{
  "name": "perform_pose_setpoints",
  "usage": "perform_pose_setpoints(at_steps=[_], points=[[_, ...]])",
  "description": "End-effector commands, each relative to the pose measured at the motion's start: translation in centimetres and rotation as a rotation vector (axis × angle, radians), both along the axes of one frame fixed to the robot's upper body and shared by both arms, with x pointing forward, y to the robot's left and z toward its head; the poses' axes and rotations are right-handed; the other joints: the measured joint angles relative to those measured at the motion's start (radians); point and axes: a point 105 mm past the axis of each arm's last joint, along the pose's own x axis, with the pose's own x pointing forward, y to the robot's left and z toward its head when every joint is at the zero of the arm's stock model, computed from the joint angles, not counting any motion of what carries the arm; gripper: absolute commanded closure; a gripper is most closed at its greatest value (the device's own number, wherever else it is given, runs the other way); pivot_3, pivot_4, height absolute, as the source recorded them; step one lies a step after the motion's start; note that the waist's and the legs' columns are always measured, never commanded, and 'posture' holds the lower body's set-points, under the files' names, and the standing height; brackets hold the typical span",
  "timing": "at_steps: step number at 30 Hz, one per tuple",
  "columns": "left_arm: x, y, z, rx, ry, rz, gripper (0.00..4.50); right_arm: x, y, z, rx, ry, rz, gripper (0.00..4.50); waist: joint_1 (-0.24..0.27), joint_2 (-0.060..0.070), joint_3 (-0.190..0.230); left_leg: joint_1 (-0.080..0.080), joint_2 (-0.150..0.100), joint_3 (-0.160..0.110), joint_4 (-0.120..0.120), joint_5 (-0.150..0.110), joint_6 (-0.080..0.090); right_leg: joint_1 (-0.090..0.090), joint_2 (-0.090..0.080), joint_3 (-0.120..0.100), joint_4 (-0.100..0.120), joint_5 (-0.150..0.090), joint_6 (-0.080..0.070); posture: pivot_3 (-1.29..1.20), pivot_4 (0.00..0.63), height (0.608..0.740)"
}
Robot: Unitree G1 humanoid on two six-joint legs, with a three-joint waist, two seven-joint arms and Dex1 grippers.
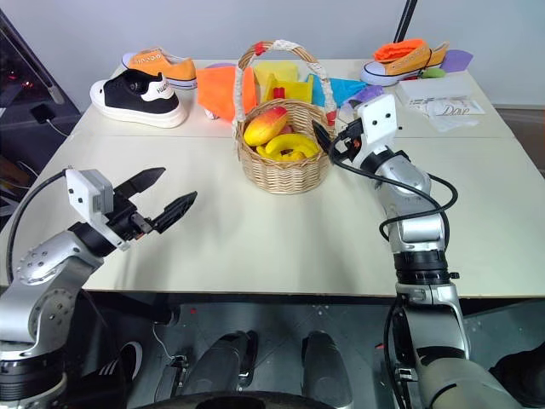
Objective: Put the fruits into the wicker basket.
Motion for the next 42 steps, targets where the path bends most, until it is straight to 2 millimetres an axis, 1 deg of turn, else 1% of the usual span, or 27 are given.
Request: perform_pose_setpoints(at_steps=[1, 3, 4, 8, 9, 11, 12, 15, 18, 22, 24, 26, 29, 32, 34, 35, 36, 38, 39, 40, 42], points=[[-0.6, 0.5, 1.6, -0.001, -0.036, -0.028, 0.03, 0.6, 0.8, 1.7, 0.036, -0.017, 0.033, 0.0, -0.002, 0.0, 0.0, 0.0, 0.0, 0.0, 0.0, 0.0, 0.0, 0.0, 0.0, 0.0, 0.0, 0.0, 0.0, 0.0, 0.15, 0.74], [-0.3, 0.9, 1.2, 0.012, -0.009, -0.027, 0.03, 1.1, 1.5, 1.3, -0.001, -0.001, 0.039, 0.0, -0.004, 0.0, 0.0, 0.0, 0.0, 0.0, 0.0, 0.0, 0.0, 0.0, 0.0, 0.0, 0.0, 0.0, 0.0, 0.0, 0.15, 0.74], [-0.3, 1.0, 1.0, 0.013, 0.006, -0.029, 0.03, 1.3, 1.6, 1.4, 0.007, 0.001, 0.036, 0.0, -0.005, 0.0, 0.0, 0.0, 0.0, 0.0, -0.001, 0.0, 0.0, 0.0, 0.0, 0.0, 0.0, 0.0, 0.0, 0.0, 0.15, 0.74], [-0.3, 1.1, 0.9, 0.009, 0.009, -0.039, 0.03, 1.8, 1.6, 1.6, 0.038, -0.001, 0.004, 0.0, -0.003, 0.0, 0.0, 0.001, 0.0, 0.0, -0.002, 0.0, 0.0, -0.001, 0.0, 0.0, 0.0, 0.0, 0.0, 0.0, 0.15, 0.74], [-0.3, 1.1, 0.9, 0.014, 0.004, -0.038, 0.01, 1.8, 1.6, 1.5, 0.045, 0.002, 0.0, 0.26, -0.002, 0.0, 0.0, 0.001, 0.0, 0.0, -0.003, 0.0, 0.0, -0.001, 0.0, 0.0, 0.0, 0.0, 0.0, 0.0, 0.15, 0.74], [-0.2, 1.0, 1.1, 0.011, -0.005, -0.036, 0.0, 1.7, 1.5, 1.2, 0.07, 0.013, -0.002, 0.83, -0.002, 0.0, 0.0, 0.001, 0.0, 0.0, -0.003, 0.0, 0.0, -0.001, 0.0, 0.0, 0.0, 0.0, 0.0, 0.0, 0.15, 0.74], [-0.1, 1.0, 1.2, 0.007, -0.007, -0.034, 0.0, 1.6, 1.5, 1.2, 0.082, 0.017, 0.003, 1.29, -0.002, 0.0, 0.0, 0.001, 0.0, 0.0, -0.003, 0.0, 0.0, -0.001, 0.0, 0.0, 0.0, 0.0, 0.0, 0.0, 0.15, 0.74], [0.0, 0.9, 1.0, 0.013, -0.004, -0.036, 0.0, 1.5, 1.3, 0.9, 0.082, 0.024, -0.005, 2.93, -0.002, 0.0, 0.0, 0.001, 0.0, 0.0, -0.003, 0.0, 0.0, -0.001, 0.0, 0.0, 0.0, 0.0, 0.0, 0.0, 0.15, 0.74], [0.1, 0.8, 0.9, 0.01, 0.001, -0.036, 0.0, 1.4, 1.1, 1.0, 0.083, 0.017, -0.011, 4.42, -0.003, 0.0, 0.0, 0.001, 0.0, 0.0, -0.003, 0.0, 0.0, -0.001, 0.0, 0.0, 0.0, 0.0, 0.0, 0.0, 0.15, 0.74], [0.6, 0.6, 0.8, 0.018, -0.004, -0.04, 0.0, 1.1, 0.7, 1.0, 0.084, 0.009, -0.014, 4.47, -0.003, 0.001, 0.0, 0.001, 0.0, 0.0, -0.004, 0.0, 0.0, -0.002, 0.0, 0.0, 0.0, 0.0, 0.0, 0.0, 0.15, 0.74], [0.9, 0.4, 1.0, 0.016, -0.011, -0.048, 0.0, 0.4, 0.6, 1.7, 0.107, -0.012, 0.027, 4.47, -0.002, 0.001, 0.0, 0.001, 0.0, 0.0, -0.004, 0.0, 0.0, -0.002, 0.0, 0.0, 0.0, 0.0, 0.0, 0.0, 0.15, 0.74], [1.2, 0.3, 1.1, 0.013, -0.015, -0.05, 0.0, -0.7, 0.3, 2.5, 0.105, -0.055, 0.078, 4.47, 0.0, 0.001, 0.0, 0.0, 0.0, 0.0, -0.004, 0.0, 0.0, -0.002, 0.0, 0.0, -0.001, 0.0, 0.0, 0.0, 0.15, 0.74], [1.4, 0.2, 1.0, 0.017, -0.012, -0.07, 0.0, -2.2, -1.2, 3.3, 0.082, -0.08, 0.082, 4.47, 0.002, 0.001, 0.001, 0.0, 0.0, 0.0, -0.004, 0.0, 0.0, -0.002, 0.0, 0.0, -0.001, 0.0, 0.0, 0.0, 0.15, 0.74], [1.8, -0.5, 1.2, -0.001, -0.011, -0.116, 0.0, -4.4, -3.5, 4.3, 0.088, -0.099, 0.073, 4.47, 0.006, 0.001, 0.001, -0.001, 0.0, 0.0, -0.004, 0.0, 0.0, -0.002, 0.0, 0.0, -0.001, 0.0, 0.0, 0.0, 0.15, 0.74], [2.0, -1.1, 1.2, -0.004, -0.005, -0.152, 0.0, -5.5, -5.2, 4.4, 0.067, -0.109, 0.04, 4.47, 0.005, 0.001, 0.001, -0.001, 0.0, 0.0, -0.004, 0.0, 0.0, -0.002, 0.0, 0.0, -0.002, 0.0, 0.0, 0.0, 0.15, 0.74], [2.1, -1.4, 1.1, -0.004, -0.003, -0.168, 0.0, -5.9, -6.4, 4.3, 0.063, -0.106, 0.006, 4.47, 0.004, 0.001, 0.001, -0.001, 0.0, 0.0, -0.004, 0.0, 0.0, -0.001, 0.0, 0.0, -0.002, 0.0, 0.0, 0.0, 0.15, 0.74], [2.3, -1.7, 1.2, -0.009, -0.002, -0.187, 0.0, -6.2, -8.0, 4.2, 0.028, -0.106, -0.054, 4.47, 0.004, 0.001, 0.001, -0.001, 0.0, 0.0, -0.004, 0.0, 0.0, -0.001, 0.0, 0.0, -0.002, 0.0, 0.0, 0.0, 0.15, 0.74], [2.5, -2.1, 1.2, -0.012, 0.0, -0.21, 0.0, -6.7, -9.9, 4.1, -0.019, -0.11, -0.134, 4.47, 0.003, 0.001, 0.001, -0.001, 0.0, 0.0, -0.004, 0.0, 0.0, -0.001, 0.0, 0.0, -0.002, 0.0, 0.0, 0.0, 0.15, 0.74], [2.8, -2.5, 1.4, -0.012, -0.004, -0.231, 0.0, -7.3, -12.1, 4.0, -0.041, -0.111, -0.215, 4.47, 0.003, 0.001, 0.001, -0.001, 0.0, 0.0, -0.004, 0.0, 0.0, -0.001, 0.0, 0.0, -0.002, 0.0, 0.0, 0.0, 0.15, 0.74], [3.1, -2.8, 1.5, -0.01, -0.009, -0.248, 0.0, -7.9, -13.7, 4.0, -0.054, -0.116, -0.267, 4.47, 0.003, 0.001, 0.001, -0.001, 0.0, 0.001, -0.004, 0.0, 0.0, -0.001, 0.0, 0.0, -0.002, 0.0, 0.0, 0.0, 0.15, 0.74], [3.6, -3.3, 1.6, -0.008, -0.019, -0.275, 0.0, -8.9, -15.8, 3.9, -0.063, -0.118, -0.342, 4.47, 0.004, 0.001, 0.001, -0.001, 0.0, 0.001, -0.004, 0.0, 0.0, -0.001, 0.0, 0.0, -0.002, 0.0, 0.0, 0.0, 0.15, 0.74]])
